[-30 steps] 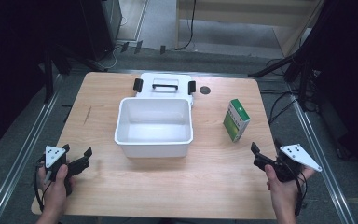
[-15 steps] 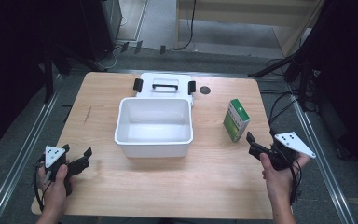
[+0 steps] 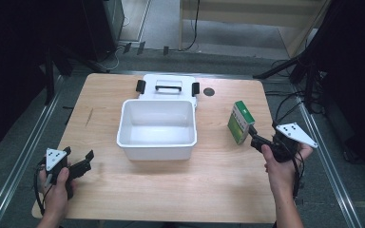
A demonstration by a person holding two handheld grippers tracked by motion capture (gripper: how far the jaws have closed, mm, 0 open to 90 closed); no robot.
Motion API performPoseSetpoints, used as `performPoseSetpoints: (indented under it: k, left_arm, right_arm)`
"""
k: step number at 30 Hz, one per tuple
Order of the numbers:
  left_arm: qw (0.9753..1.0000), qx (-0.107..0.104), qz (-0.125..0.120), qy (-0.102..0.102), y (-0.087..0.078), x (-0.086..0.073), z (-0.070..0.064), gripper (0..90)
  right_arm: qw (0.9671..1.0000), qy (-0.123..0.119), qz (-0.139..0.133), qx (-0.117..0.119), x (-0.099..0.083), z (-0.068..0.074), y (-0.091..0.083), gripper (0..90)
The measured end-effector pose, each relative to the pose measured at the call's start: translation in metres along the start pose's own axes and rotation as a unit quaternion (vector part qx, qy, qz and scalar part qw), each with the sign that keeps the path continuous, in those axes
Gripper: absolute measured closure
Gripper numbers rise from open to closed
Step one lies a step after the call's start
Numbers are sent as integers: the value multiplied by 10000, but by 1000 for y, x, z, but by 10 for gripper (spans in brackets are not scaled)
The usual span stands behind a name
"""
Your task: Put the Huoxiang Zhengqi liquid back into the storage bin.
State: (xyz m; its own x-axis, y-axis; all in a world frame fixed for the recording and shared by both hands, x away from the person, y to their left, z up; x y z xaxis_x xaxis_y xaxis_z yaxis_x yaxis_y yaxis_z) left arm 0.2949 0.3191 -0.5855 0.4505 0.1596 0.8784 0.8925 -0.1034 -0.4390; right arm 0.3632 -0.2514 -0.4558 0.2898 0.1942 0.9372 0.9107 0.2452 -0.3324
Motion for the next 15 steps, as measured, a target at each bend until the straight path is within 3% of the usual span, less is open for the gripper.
performPoseSetpoints:
  k: [15]
  left_arm:
    - [10000,-3,22,25,0,0,0,140]
  right_arm:
    - [9991,-282,303,17,25,2,25,185]
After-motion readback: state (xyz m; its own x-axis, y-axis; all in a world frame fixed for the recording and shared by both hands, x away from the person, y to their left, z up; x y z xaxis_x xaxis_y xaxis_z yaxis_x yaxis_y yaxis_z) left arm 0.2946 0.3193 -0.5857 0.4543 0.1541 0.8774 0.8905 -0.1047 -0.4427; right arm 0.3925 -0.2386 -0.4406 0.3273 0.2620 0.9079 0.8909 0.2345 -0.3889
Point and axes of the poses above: each handheld gripper's, and its own axes: y roughly forward along the jaws, x roughly out of its top, z roughly to its left, the point moved 8 cm from there along y, roughly forward along the jaws, and after that the axes turned 7 degrees about -y, right-handed, at the moved point
